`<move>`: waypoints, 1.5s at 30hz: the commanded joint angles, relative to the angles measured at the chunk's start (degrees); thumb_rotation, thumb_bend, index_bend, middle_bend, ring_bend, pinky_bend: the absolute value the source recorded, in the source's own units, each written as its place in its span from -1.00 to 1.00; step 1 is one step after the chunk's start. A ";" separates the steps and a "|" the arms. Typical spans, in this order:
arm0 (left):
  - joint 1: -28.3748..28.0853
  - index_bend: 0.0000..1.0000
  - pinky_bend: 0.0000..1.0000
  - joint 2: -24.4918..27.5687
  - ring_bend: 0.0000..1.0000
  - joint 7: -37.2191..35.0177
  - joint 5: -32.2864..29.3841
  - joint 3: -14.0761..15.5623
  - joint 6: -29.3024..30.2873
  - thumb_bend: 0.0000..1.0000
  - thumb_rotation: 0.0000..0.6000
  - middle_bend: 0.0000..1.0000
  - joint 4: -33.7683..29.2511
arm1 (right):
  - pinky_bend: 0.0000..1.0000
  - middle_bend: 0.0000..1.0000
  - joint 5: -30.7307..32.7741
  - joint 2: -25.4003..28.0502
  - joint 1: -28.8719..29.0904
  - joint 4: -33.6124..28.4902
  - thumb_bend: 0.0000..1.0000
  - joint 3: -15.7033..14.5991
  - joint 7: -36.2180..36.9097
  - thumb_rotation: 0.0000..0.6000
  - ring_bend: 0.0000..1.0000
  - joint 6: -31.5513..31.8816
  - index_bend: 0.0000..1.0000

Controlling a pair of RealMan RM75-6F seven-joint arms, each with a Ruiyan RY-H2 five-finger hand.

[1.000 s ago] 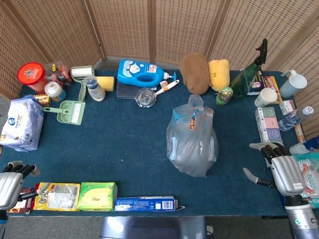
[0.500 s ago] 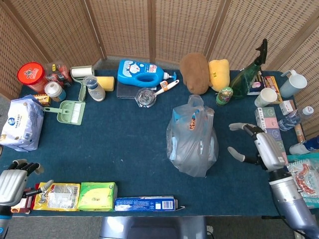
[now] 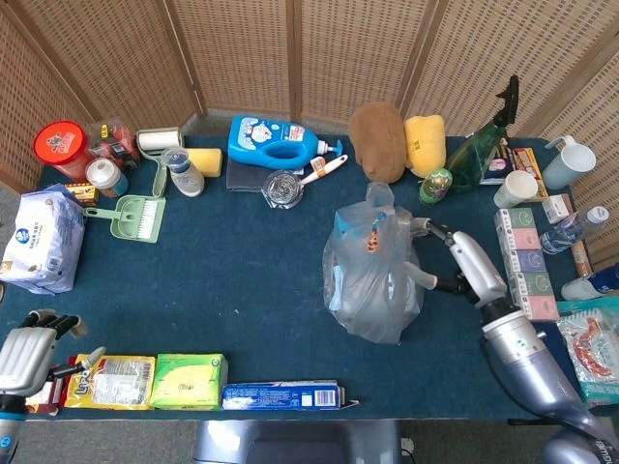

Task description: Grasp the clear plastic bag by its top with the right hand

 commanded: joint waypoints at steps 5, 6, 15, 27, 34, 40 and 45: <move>-0.15 -0.08 -0.53 -0.73 -0.13 -1.05 -0.61 -0.05 -0.49 -0.69 -1.00 0.01 1.50 | -0.57 -0.34 4.35 -0.71 3.25 -3.37 -0.48 2.03 3.03 -0.34 -0.43 -4.48 -0.48; -0.15 -0.08 -0.53 -0.85 -0.13 -1.23 -0.67 -0.03 -0.55 -0.69 -1.00 0.01 1.70 | -0.57 -0.33 4.78 -0.89 3.71 -3.72 -0.48 2.27 3.31 -0.34 -0.43 -4.96 -0.48; -0.34 -0.08 -0.53 -1.61 -0.13 -2.21 -0.99 0.02 -1.05 -0.69 -1.00 0.01 3.10 | -0.57 -0.30 10.67 -2.28 6.28 -6.83 -0.48 4.86 7.23 -0.35 -0.41 -7.08 -0.48; -0.46 -0.07 -0.53 -2.05 -0.13 -3.18 -1.36 -0.08 -1.15 -0.69 -1.00 0.01 4.20 | -0.12 -0.11 23.80 -2.71 10.47 -7.75 -0.45 15.30 27.83 -0.35 -0.10 -19.25 -0.34; -0.09 -0.08 -0.53 -2.18 -0.13 -4.00 -1.62 0.07 -0.86 -0.69 -1.00 0.01 4.72 | 0.59 0.12 34.95 0.76 10.79 -6.94 -0.17 23.33 37.68 0.63 0.30 -21.24 -0.08; -0.01 -0.08 -0.53 -2.20 -0.13 -4.33 -1.27 0.11 -0.43 -0.69 -1.00 0.01 4.90 | 0.79 0.31 38.93 6.20 7.30 -5.61 0.05 31.81 43.40 1.00 0.51 -22.31 0.13; 0.02 -0.08 -0.53 -2.06 -0.13 -4.05 -0.92 0.28 -0.22 -0.69 -1.00 0.01 4.44 | 0.80 0.33 38.43 9.36 2.59 -5.31 0.09 37.85 47.16 1.00 0.53 -23.63 0.16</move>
